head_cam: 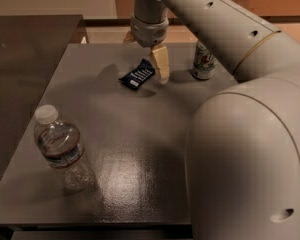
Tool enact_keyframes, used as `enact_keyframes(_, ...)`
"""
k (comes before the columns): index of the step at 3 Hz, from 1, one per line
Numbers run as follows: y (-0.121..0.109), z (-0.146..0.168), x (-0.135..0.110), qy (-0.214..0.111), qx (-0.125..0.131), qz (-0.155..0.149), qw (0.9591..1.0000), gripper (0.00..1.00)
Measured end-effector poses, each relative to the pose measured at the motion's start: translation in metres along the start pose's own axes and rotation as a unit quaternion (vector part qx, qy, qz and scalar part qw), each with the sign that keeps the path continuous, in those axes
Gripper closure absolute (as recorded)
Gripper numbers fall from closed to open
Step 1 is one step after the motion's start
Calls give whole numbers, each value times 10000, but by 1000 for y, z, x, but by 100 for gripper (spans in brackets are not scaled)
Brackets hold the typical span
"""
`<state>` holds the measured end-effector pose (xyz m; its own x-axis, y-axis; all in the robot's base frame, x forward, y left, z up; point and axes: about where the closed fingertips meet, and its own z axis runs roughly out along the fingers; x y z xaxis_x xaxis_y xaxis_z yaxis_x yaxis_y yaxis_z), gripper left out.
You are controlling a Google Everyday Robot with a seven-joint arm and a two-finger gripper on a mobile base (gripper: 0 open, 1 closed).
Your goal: Move rxbar blueberry near water bottle
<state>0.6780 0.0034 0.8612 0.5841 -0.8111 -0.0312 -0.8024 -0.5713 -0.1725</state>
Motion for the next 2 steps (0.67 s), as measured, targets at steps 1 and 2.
enact_keyframes(1,0,12,4,144,-183,-211,9995,0)
enact_keyframes(2,2,21,7,263,-333,-371,9984,0)
